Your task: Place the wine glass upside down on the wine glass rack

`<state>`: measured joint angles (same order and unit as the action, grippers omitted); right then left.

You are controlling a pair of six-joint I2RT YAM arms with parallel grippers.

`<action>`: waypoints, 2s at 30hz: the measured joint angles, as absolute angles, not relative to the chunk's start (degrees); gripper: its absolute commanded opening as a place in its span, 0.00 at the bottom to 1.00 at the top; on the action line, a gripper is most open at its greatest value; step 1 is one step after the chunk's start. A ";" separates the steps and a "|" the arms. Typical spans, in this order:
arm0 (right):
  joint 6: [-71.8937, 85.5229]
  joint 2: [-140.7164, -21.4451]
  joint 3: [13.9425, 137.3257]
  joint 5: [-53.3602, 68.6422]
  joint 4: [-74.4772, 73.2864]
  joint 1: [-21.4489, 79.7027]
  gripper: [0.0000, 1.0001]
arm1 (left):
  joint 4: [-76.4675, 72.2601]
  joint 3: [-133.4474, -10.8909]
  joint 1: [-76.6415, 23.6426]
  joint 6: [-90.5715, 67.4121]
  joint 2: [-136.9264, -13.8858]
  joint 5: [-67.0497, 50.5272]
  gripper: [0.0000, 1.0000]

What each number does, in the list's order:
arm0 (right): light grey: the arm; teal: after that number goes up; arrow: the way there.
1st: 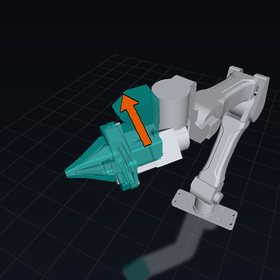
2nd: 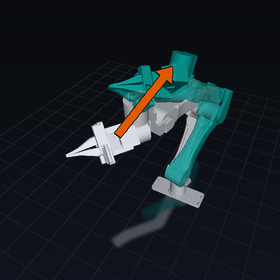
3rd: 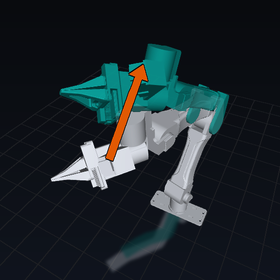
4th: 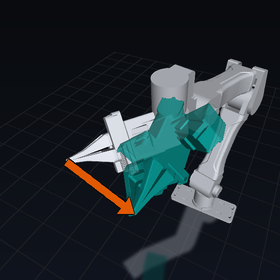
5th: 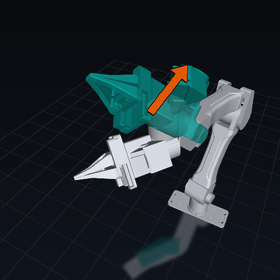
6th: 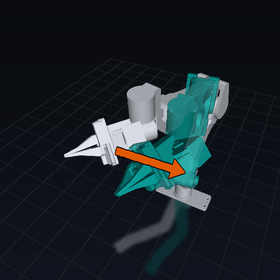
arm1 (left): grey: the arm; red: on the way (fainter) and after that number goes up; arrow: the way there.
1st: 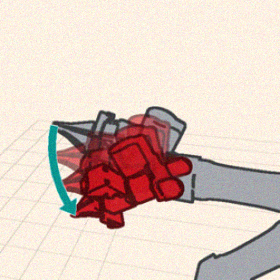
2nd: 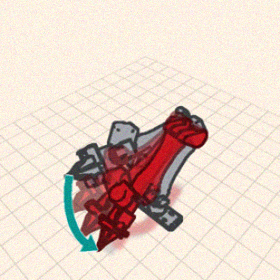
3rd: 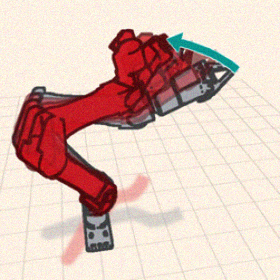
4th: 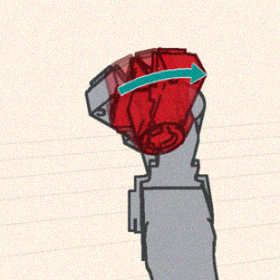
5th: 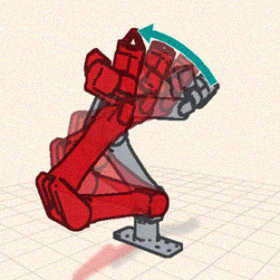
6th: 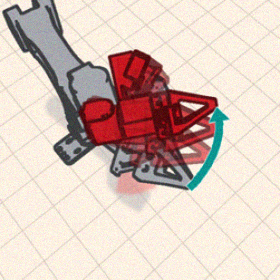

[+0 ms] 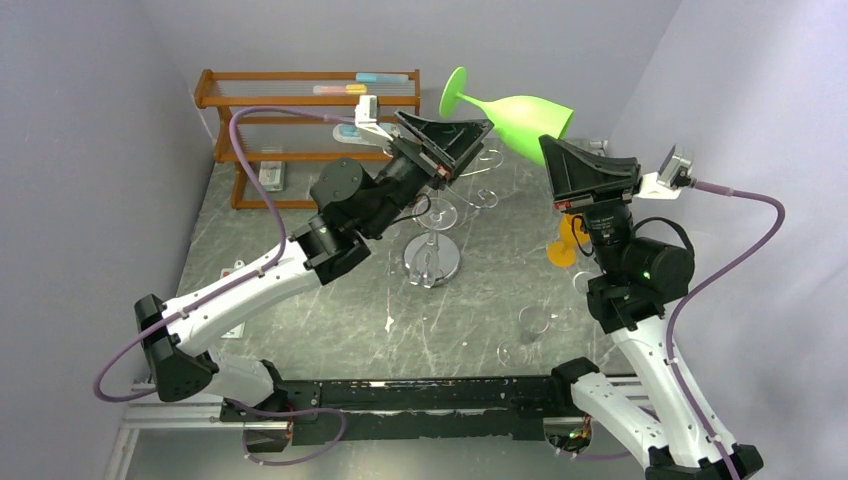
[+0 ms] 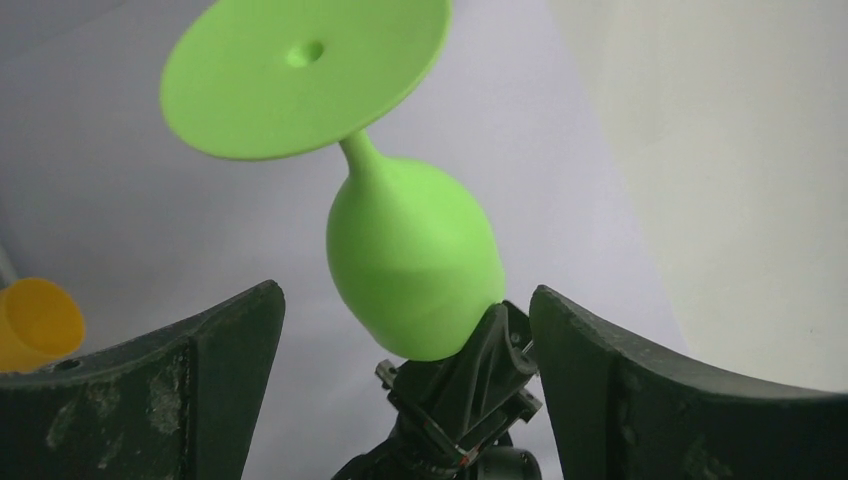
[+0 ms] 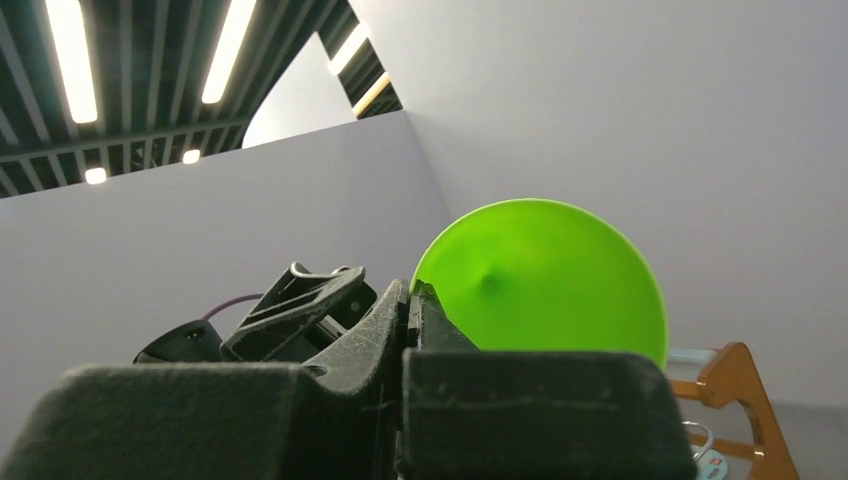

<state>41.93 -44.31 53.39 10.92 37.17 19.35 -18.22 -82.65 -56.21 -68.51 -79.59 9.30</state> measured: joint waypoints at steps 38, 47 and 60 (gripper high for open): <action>49.25 -41.74 50.06 20.14 44.07 19.35 0.00 | -47.35 -82.89 -60.36 -55.86 -84.03 22.68 0.35; 49.50 -41.78 50.02 21.30 45.17 19.35 0.00 | -47.48 -84.64 -60.36 -54.63 -85.08 21.28 0.29; 49.15 -39.75 50.00 21.61 44.27 19.35 0.04 | -43.72 -89.19 -60.18 -52.71 -87.05 15.59 0.05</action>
